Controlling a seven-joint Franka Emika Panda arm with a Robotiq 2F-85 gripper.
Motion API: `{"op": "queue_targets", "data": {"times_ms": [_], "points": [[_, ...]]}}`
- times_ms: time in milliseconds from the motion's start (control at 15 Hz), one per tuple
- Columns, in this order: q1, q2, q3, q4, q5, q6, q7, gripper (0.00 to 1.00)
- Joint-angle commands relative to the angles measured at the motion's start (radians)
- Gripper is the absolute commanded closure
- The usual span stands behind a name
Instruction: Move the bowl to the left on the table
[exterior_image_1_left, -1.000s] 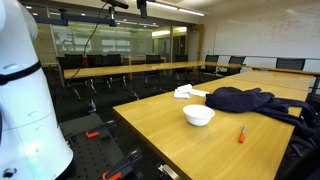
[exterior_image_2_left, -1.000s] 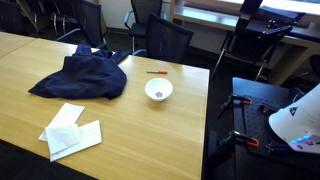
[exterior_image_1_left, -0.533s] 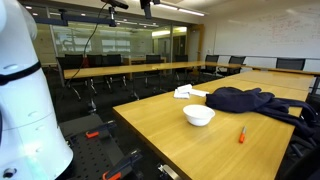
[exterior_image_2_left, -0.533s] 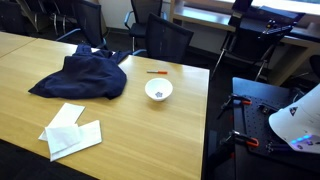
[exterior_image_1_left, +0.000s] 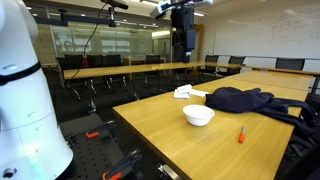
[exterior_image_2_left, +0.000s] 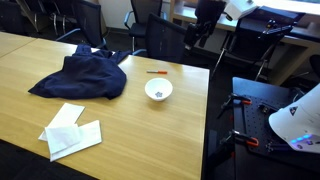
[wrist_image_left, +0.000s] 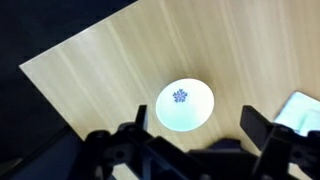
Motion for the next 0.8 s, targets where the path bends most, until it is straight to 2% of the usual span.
{"op": "queue_targets", "data": {"times_ms": [0, 133, 200, 267, 400, 667, 733], "points": [[0.018, 0.233, -0.039, 0.086, 0.122, 0.044, -0.103, 0.00], [0.018, 0.336, -0.029, 0.136, 0.190, 0.039, -0.156, 0.00], [0.016, 0.366, -0.018, 0.161, 0.185, 0.037, -0.162, 0.00], [0.009, 0.320, -0.021, 0.104, 0.154, 0.057, -0.131, 0.00], [0.012, 0.360, -0.018, 0.127, 0.156, 0.059, -0.133, 0.00], [0.009, 0.338, -0.020, 0.118, 0.156, 0.059, -0.133, 0.00], [0.006, 0.358, -0.022, 0.119, 0.179, 0.104, -0.173, 0.00]]}}
